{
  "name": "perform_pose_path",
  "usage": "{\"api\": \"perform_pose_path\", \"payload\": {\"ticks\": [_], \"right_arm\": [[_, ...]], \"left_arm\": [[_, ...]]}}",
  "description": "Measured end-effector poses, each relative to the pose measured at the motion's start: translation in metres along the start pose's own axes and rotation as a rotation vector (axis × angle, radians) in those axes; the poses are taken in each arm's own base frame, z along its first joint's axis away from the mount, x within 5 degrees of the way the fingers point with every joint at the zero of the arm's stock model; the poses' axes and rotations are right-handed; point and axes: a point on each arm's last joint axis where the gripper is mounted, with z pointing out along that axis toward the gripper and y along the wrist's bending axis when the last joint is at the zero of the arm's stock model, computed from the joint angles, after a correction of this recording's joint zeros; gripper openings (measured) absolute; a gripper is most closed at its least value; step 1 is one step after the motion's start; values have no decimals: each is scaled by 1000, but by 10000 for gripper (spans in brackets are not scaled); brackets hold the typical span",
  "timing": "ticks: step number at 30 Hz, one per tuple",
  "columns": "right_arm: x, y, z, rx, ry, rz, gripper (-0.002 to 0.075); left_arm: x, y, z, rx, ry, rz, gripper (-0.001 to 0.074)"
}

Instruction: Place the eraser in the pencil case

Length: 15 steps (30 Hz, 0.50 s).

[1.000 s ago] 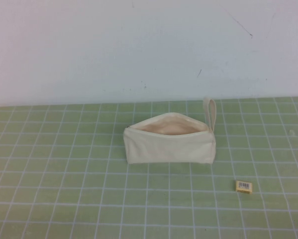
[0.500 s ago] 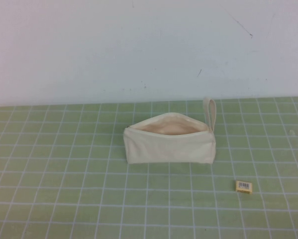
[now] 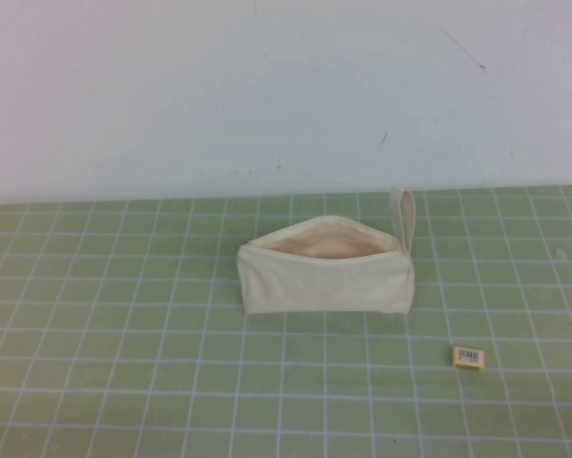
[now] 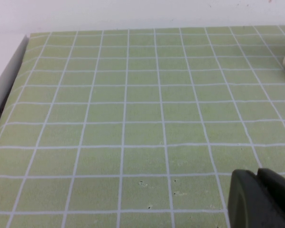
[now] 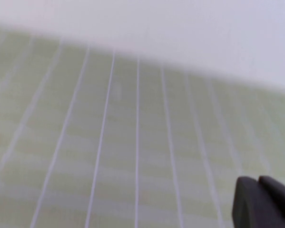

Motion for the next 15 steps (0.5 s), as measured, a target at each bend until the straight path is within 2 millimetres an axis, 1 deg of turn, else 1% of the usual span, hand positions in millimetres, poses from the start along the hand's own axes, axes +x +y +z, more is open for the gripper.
{"api": "perform_pose_path", "payload": {"ticks": [4, 8, 10, 12, 15], "right_arm": [[-20, -3, -2, 28, -222, -1, -1], [-39, -5, -9, 41, -448, 59, -1], [-46, -6, -12, 48, -527, 59, -1], [-47, -6, -13, 51, -545, 55, -1], [-44, -5, -12, 47, -507, 58, -1]], "left_arm": [[0, 0, 0, 0, 0, 0, -1], [0, 0, 0, 0, 0, 0, -1], [0, 0, 0, 0, 0, 0, -1], [0, 0, 0, 0, 0, 0, -1], [0, 0, 0, 0, 0, 0, -1]]}}
